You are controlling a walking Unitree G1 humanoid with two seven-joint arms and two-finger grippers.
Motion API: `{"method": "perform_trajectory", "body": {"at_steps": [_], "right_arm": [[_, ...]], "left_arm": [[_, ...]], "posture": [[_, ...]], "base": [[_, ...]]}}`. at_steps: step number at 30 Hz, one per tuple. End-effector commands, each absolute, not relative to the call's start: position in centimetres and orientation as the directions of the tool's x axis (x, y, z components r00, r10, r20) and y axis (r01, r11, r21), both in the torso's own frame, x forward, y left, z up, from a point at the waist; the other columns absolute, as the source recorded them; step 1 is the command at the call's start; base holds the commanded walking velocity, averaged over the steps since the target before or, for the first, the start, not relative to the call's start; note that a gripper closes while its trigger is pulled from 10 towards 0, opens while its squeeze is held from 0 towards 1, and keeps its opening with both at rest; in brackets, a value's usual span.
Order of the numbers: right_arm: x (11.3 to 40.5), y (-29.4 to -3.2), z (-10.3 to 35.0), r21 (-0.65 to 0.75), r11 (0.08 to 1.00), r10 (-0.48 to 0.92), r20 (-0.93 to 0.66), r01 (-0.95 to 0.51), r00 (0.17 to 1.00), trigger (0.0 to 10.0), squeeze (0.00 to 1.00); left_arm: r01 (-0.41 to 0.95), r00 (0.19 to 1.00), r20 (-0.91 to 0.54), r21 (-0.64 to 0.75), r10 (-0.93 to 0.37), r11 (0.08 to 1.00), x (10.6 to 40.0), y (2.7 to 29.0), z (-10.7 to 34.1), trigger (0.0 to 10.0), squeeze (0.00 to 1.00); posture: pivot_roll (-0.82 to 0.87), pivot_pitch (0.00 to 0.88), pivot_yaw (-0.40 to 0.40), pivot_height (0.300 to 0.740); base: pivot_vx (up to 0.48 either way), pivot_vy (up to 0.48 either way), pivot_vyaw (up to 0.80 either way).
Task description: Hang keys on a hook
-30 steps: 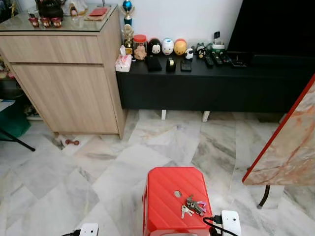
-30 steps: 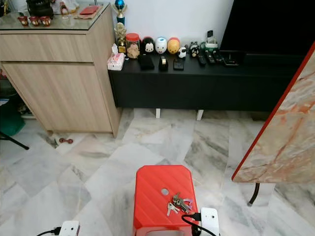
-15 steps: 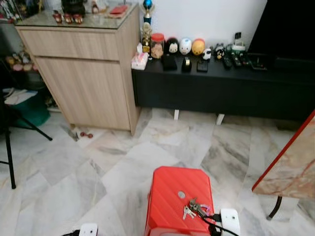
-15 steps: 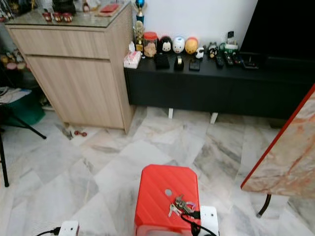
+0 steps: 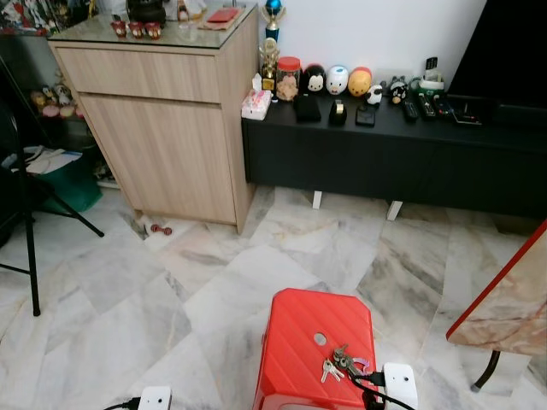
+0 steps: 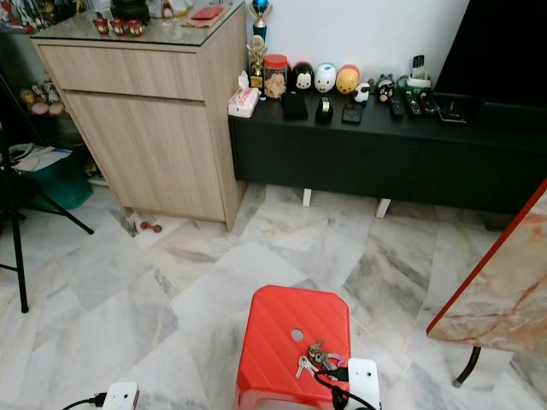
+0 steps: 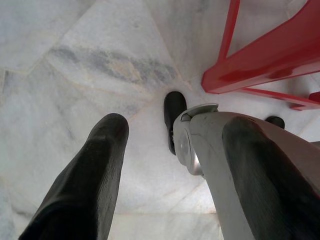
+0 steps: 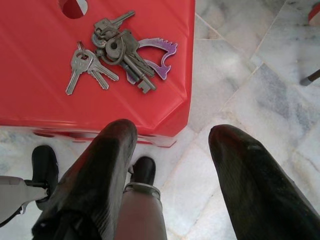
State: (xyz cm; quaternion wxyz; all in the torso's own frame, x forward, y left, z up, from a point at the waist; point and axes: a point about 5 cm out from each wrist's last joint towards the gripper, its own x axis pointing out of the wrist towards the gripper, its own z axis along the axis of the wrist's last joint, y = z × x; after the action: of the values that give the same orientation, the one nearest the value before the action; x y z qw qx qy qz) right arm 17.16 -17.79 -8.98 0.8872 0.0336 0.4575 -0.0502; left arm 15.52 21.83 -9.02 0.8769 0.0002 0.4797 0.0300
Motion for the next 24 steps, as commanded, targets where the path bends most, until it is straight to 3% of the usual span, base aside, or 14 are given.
{"method": "perform_trajectory", "body": {"at_steps": [1,8,11,16,24], "right_arm": [[16.99,-17.91,-9.04,0.017,0.991,-0.063,-0.817,0.132,0.573,10.0,0.0],[17.03,-17.93,-9.01,0.008,0.992,-0.069,-0.813,0.129,0.578,10.0,0.0],[17.08,-17.94,-8.99,0.0,0.994,-0.064,-0.812,0.11,0.579,10.0,0.0],[17.11,-17.9,-8.97,0.006,0.994,-0.06,-0.811,0.111,0.582,10.0,0.0],[17.02,-17.85,-9.02,0.022,0.991,-0.058,-0.813,0.13,0.579,10.0,0.0]], "left_arm": [[-0.058,0.536,-0.843,0.021,0.049,0.998,15.39,21.72,-9.1,10.0,0.0],[-0.054,0.539,-0.841,0.022,0.048,0.998,15.39,21.78,-9.07,10.0,0.0],[-0.048,0.537,-0.842,0.037,0.057,0.998,15.4,21.85,-9.07,10.0,0.0],[-0.05,0.539,-0.84,0.032,0.054,0.998,15.44,21.82,-9.05,10.0,0.0],[-0.05,0.54,-0.84,0.03,0.052,0.998,15.45,21.78,-9.05,10.0,0.0]], "posture": [[0.06,0.001,-0.044,0.74],[0.06,0.001,-0.043,0.74],[0.06,0.001,-0.043,0.74],[0.06,0.003,-0.043,0.74],[0.06,0.003,-0.043,0.74]], "base": [[0.24,0.0,0.0],[0.313,0.0,0.0],[0.0,0.0,0.0],[0.0,0.0,0.71],[0.0,0.0,0.0]]}}
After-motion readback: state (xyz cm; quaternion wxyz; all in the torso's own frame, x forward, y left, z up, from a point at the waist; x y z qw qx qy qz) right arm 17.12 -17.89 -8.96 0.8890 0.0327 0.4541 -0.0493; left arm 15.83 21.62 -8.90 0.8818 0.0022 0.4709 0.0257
